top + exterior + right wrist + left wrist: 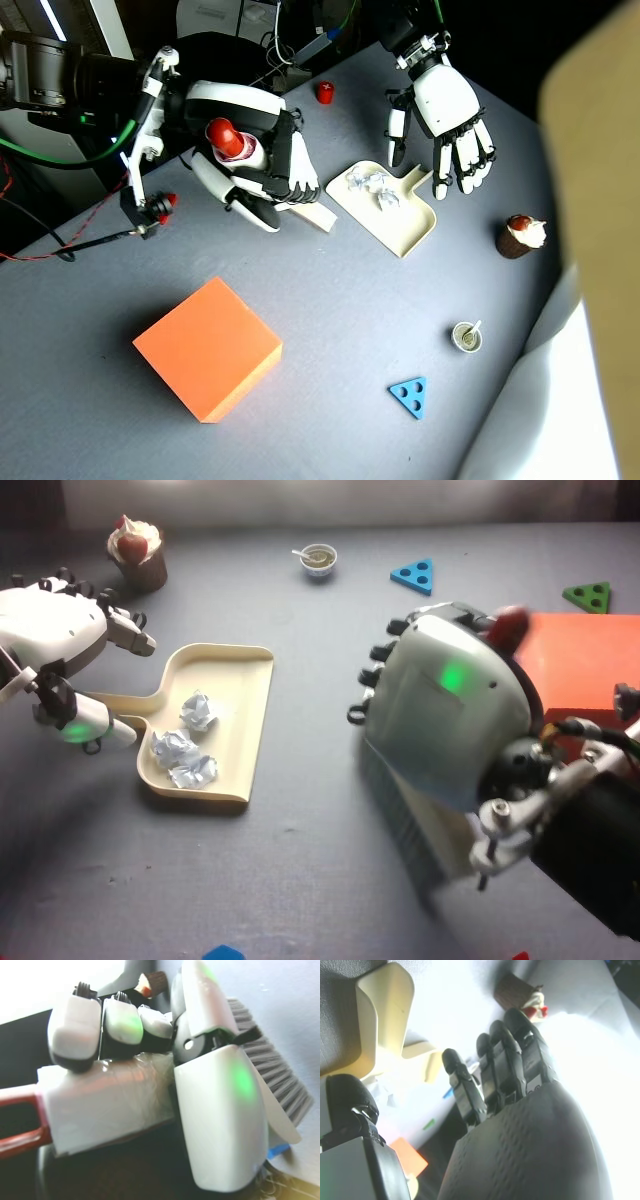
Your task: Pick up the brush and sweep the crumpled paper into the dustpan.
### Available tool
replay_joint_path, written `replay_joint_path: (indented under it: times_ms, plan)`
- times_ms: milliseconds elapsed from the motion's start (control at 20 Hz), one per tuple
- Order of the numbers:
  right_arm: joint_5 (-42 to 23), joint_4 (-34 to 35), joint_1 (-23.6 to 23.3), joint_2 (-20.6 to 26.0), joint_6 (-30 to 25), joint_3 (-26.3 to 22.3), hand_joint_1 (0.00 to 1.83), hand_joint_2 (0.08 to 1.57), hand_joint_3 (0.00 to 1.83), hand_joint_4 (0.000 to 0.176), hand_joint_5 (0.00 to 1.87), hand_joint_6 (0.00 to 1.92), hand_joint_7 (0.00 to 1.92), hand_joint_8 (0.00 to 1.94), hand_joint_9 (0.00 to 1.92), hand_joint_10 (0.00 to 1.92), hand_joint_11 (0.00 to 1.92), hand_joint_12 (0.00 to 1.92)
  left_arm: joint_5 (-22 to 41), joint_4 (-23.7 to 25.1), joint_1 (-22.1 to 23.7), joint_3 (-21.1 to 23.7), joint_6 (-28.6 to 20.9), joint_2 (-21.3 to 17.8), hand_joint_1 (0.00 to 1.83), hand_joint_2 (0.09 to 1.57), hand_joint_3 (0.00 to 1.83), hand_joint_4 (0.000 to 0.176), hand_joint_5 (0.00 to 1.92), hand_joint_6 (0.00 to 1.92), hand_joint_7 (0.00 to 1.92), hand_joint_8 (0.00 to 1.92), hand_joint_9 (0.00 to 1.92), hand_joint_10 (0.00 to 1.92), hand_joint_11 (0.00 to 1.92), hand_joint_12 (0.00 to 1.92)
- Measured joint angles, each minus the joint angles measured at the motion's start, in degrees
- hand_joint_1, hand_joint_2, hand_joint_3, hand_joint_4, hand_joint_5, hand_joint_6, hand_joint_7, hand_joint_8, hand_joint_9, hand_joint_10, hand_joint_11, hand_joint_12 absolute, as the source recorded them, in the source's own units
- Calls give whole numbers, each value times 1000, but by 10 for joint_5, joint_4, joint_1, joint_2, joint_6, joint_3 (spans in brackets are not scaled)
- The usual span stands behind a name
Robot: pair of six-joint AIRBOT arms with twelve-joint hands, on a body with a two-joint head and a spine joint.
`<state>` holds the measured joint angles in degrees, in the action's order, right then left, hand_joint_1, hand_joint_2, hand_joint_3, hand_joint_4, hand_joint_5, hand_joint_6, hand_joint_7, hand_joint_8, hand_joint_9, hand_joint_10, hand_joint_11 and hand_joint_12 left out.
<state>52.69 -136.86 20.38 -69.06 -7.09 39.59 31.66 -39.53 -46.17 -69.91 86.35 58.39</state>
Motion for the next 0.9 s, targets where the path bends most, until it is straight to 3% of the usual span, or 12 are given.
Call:
replay_joint_path:
  times_ms: [50,100,150,200,250,350,400,450,500,600,700,900]
  plan:
    - [-2,12,1,7,13,-9,953,776,0,102,611,1921,623,1941,724,1921,933,1921,-3,0,3,0,2,-1,897,951,4,98,573,5,363,6,312,5,59,671]
    - [-1,23,1,12,26,-16,983,739,0,69,426,1921,487,1941,540,1921,706,1921,-5,0,9,0,4,-3,893,958,6,92,581,7,367,6,310,3,60,667]
    - [-2,39,1,18,39,-22,977,728,0,54,326,1921,389,1941,431,1921,577,1921,-9,-1,15,1,7,-7,895,954,3,96,593,10,377,9,318,5,69,666]
    - [-4,62,1,27,52,-30,864,760,5,56,212,1882,223,1941,309,1921,441,1921,-13,-1,27,3,12,-11,876,958,4,99,581,4,365,2,319,5,73,663]
    - [-4,75,1,33,63,-34,824,783,6,37,203,1725,131,1941,244,1921,377,1921,-15,-2,35,6,18,-17,874,969,0,96,577,1,368,0,322,1,87,622]
    - [-4,90,1,45,80,-45,697,797,1,21,398,739,383,916,392,1116,286,1540,-30,-5,64,19,35,-32,871,971,0,91,570,0,369,0,316,0,92,609]
    - [-4,92,1,48,85,-50,672,781,0,4,433,279,513,373,525,515,331,1064,-37,-8,75,26,45,-37,869,972,0,92,575,2,368,0,312,0,90,607]
    - [-5,95,1,53,88,-57,656,767,0,0,375,69,512,99,596,185,355,808,-47,-15,91,37,56,-46,869,973,0,94,579,4,378,4,315,1,90,605]
    - [-9,99,1,62,89,-66,657,762,0,0,369,14,522,21,640,55,390,688,-60,-19,110,50,72,-55,870,973,0,95,580,4,380,4,315,1,91,604]
    - [-10,101,1,73,89,-74,657,762,0,0,369,14,522,21,640,55,390,688,-67,-21,124,64,78,-64,870,973,0,95,580,4,380,4,315,1,91,604]
    - [-6,100,1,97,38,-90,603,774,0,0,122,0,180,0,205,1,196,173,-81,-31,139,89,93,-73,871,980,3,84,572,2,374,1,310,1,82,595]
    - [-8,59,0,163,-212,-130,617,765,0,0,39,3,73,0,102,0,177,53,-84,-47,167,107,122,-75,852,989,0,85,554,0,389,1,322,0,110,564]
